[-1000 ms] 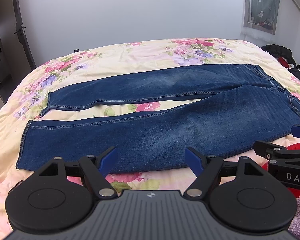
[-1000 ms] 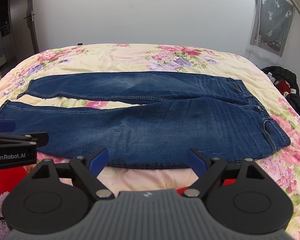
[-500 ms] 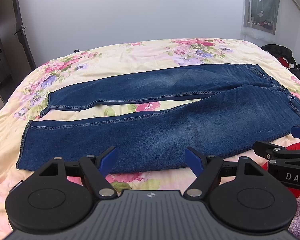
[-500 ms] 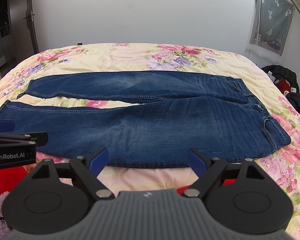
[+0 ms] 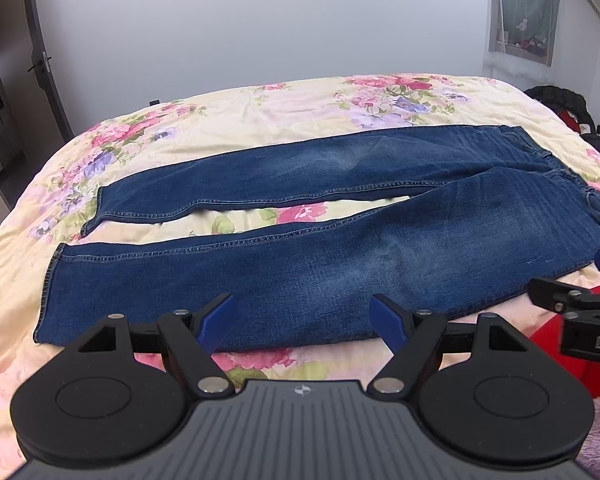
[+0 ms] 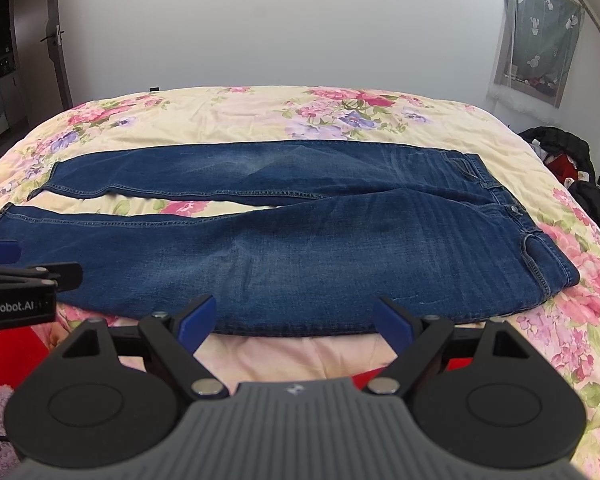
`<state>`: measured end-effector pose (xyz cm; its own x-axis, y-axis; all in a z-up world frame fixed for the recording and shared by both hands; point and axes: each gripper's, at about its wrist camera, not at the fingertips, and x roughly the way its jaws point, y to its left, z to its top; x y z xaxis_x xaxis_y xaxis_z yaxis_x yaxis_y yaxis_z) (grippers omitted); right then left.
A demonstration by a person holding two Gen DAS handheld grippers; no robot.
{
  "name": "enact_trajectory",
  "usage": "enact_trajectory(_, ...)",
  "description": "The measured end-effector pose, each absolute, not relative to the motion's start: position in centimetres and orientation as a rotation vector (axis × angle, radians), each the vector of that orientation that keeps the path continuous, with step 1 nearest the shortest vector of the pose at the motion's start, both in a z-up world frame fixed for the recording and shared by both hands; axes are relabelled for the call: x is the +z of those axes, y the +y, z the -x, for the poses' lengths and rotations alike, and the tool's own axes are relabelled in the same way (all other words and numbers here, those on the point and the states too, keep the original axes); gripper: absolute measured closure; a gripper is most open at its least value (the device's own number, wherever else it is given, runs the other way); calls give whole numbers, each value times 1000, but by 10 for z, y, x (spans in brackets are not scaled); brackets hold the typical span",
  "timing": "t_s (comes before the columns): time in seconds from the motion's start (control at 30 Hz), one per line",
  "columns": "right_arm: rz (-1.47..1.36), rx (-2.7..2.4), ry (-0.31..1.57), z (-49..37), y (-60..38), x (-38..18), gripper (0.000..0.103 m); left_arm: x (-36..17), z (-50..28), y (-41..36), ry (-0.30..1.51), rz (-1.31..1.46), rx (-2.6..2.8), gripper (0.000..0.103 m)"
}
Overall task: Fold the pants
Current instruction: 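Lower the left tool onto a jeans leg hem and close it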
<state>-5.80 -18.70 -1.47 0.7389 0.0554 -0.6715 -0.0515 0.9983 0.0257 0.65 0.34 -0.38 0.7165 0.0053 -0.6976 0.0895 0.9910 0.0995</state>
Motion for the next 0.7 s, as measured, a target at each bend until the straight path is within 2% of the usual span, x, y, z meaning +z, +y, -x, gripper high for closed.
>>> enact_trajectory(0.17, 36, 82, 660, 44, -218, -33, 21, -14, -25, 13, 748, -186, -72, 19)
enact_trajectory(0.27, 67, 115, 633, 28, -243, -43, 21, -22, -39, 18, 765, -250, -119, 26)
enact_trajectory(0.3, 83, 115, 644, 20, -250, -45, 21, -25, -44, 20, 777, -283, -152, 30)
enact_trajectory(0.47, 160, 110, 712, -20, -293, -55, 22, -34, -66, 30, 791, -505, -169, 34)
enact_trajectory(0.5, 188, 109, 724, -28, -301, -59, 24, -37, -73, 33, 803, -541, -167, 34)
enact_trajectory(0.57, 222, 95, 757, -43, -317, -67, 39, -43, -87, 42, 862, -575, -207, 35)
enact_trajectory(0.7, 215, 56, 862, -71, -354, -89, 55, -67, -112, 57, 1031, -579, -418, 35)
